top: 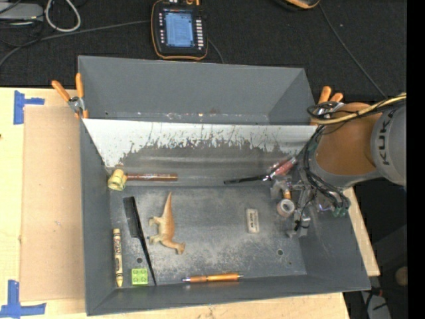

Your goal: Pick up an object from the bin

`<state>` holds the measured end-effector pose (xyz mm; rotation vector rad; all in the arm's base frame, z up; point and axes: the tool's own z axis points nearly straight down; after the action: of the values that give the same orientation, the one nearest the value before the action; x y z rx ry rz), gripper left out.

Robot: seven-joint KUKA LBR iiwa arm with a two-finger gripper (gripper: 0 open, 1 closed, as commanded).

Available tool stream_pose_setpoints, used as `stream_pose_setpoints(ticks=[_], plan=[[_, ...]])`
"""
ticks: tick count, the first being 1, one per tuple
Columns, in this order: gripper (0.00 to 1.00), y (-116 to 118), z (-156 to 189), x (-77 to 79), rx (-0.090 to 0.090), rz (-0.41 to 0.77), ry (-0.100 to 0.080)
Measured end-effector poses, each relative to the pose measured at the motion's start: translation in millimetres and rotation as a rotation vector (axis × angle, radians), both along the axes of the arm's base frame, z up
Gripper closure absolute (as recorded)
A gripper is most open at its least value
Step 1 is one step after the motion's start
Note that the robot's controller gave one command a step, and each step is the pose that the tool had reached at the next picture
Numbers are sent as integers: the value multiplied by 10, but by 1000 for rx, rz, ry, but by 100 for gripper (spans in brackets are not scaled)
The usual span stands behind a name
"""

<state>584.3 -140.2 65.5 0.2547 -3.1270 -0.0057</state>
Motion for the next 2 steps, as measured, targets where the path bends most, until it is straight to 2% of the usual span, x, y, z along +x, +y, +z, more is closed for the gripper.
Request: stream_pose_setpoints(ticks=[1, 2], plan=[[0, -154, 40, 163, -2, 102, -10], [0, -162, 42, 192, 0, 5, -3]])
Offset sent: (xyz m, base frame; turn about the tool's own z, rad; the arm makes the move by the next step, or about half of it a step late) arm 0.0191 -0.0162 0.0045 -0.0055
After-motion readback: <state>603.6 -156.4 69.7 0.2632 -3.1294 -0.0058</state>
